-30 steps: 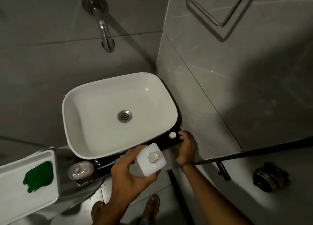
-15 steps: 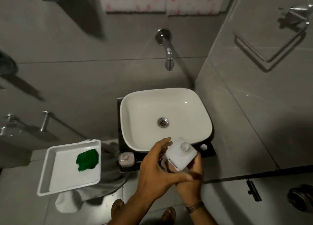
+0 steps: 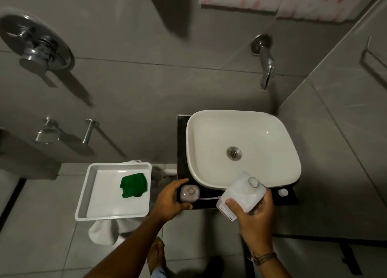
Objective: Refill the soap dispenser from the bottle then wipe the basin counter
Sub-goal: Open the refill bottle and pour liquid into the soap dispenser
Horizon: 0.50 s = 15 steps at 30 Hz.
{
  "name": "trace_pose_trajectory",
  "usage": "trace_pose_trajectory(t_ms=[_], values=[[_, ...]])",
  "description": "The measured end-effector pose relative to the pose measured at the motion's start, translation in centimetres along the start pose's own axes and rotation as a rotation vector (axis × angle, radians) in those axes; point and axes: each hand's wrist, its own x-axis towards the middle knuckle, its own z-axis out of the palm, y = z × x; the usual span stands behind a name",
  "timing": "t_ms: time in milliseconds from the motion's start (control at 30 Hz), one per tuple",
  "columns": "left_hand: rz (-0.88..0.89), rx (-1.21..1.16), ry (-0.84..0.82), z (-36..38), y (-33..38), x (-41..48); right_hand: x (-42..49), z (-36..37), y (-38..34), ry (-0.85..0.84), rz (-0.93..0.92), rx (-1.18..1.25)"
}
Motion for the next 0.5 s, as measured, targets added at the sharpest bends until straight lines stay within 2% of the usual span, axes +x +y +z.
trace_pose_trajectory(t_ms=[133, 233, 400, 500], values=[[0.022, -0.032, -0.005, -0.5, -0.5, 0.5, 0.7, 0.7, -1.3, -0.025, -0.122, -0.099], [0.088, -0.106, 0.069, -2.6, 1.2, -0.7, 1.4, 1.3, -3.5, -0.046, -0.194, -0.123], [0.226, -0.239, 0.258, -9.4, 9.0, -2.7, 3.8, 3.3, -10.6, -0.15, -0.376, -0.165], [0.314, -0.229, 0.343, -14.3, 14.5, -2.7, 6.2, 5.0, -16.2, -0.209, -0.5, -0.236]])
